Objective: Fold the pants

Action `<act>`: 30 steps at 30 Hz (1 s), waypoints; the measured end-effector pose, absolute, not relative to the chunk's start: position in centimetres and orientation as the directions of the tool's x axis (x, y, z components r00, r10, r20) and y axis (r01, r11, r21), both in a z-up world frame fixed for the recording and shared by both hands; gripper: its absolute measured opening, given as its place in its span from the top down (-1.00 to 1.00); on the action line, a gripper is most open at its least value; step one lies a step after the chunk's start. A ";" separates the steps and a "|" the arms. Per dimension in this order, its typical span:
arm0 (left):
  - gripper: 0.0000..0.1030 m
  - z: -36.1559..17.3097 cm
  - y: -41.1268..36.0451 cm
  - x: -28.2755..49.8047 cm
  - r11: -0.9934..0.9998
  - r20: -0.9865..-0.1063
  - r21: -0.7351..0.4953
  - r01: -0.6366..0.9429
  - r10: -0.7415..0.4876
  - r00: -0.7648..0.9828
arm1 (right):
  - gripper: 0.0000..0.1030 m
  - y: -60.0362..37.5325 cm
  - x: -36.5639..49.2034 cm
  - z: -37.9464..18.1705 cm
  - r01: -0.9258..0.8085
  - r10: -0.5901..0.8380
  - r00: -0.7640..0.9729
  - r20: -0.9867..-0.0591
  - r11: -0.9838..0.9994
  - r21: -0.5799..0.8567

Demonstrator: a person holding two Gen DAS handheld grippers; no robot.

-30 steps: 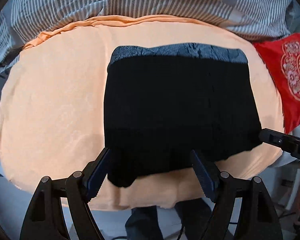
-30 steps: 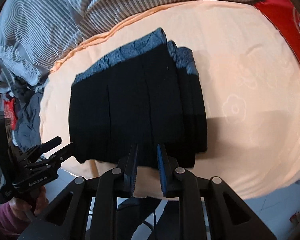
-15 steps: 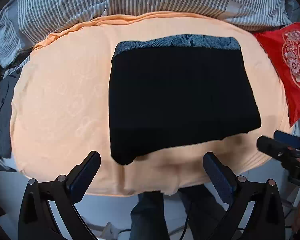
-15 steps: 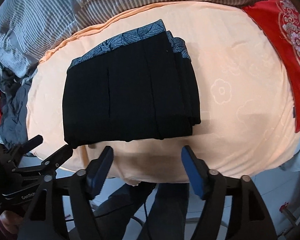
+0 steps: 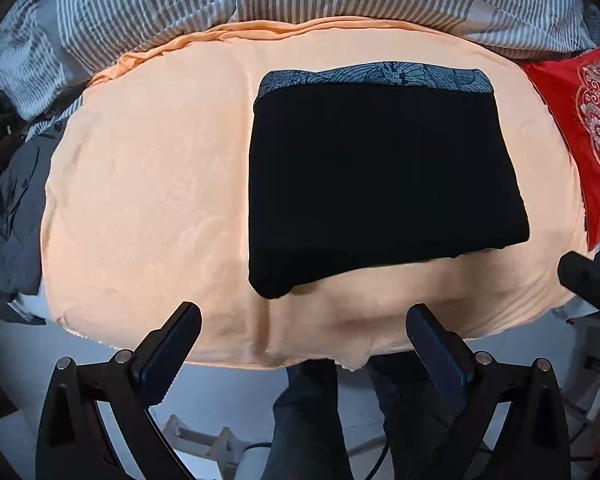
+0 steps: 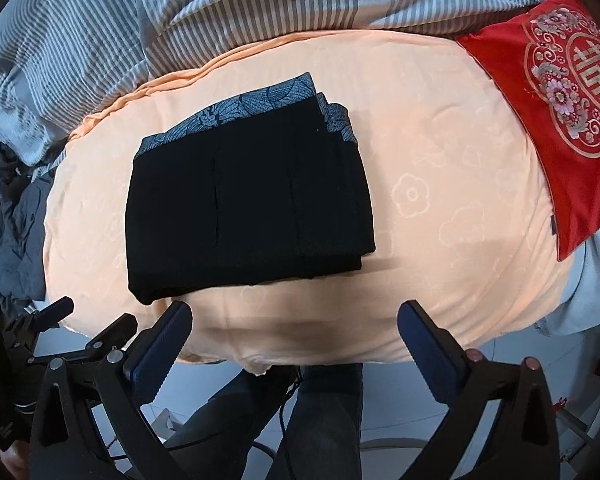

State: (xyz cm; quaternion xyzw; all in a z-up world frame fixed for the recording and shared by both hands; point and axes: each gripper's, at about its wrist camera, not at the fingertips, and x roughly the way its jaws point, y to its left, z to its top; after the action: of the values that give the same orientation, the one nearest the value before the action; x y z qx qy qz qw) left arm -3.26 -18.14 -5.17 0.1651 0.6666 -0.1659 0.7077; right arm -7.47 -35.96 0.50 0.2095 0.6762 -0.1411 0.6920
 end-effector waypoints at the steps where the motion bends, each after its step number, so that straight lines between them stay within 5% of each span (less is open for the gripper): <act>1: -1.00 -5.0 -18.1 -3.2 0.893 -0.998 0.014 0.450 -0.013 0.058 | -0.99 -35.8 -7.5 0.6 0.476 0.085 0.038 -0.996 0.874 0.093; 30: -1.00 -3.1 -18.4 -3.3 0.887 -0.997 0.020 0.461 -0.016 0.074 | -0.99 -33.9 -6.2 2.0 0.430 0.055 0.012 -0.998 0.901 0.055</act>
State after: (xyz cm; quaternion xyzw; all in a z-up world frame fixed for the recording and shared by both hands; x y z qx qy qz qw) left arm -3.25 -18.42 -3.12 0.1690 0.6595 -0.1673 0.7131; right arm -6.23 -33.89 2.05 0.1760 0.6897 -0.1359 0.6892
